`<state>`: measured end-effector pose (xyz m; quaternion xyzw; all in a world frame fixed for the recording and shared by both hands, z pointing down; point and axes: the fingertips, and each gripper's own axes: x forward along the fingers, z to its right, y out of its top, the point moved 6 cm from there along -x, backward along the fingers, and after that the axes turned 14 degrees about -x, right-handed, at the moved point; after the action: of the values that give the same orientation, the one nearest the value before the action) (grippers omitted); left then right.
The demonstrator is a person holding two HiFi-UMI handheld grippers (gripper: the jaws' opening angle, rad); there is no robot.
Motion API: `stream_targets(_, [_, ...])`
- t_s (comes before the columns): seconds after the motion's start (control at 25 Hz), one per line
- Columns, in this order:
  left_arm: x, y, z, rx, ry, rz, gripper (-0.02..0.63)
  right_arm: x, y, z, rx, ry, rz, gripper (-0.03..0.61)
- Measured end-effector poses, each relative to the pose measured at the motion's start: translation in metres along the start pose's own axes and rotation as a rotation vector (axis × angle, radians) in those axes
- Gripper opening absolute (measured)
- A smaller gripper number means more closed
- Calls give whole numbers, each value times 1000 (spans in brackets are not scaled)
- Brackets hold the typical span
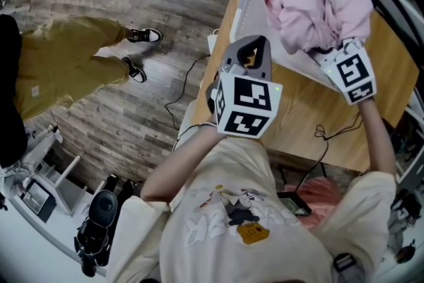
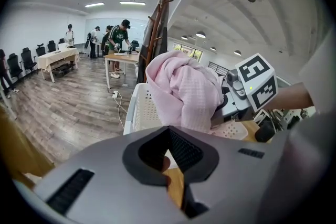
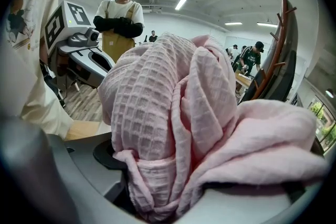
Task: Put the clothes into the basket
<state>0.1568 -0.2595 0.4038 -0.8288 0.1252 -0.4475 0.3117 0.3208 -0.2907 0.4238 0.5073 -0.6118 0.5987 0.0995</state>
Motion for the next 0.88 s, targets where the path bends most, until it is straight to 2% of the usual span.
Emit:
stream_targets(0.6, [21,5,-7,-19,-1,-57,0,43,-31,-1,-1,115,-54,407])
stream_targets(0.88, [29,-3,-7,-24,-1,-96,0,67,-54,-14,-66,208,-104,407])
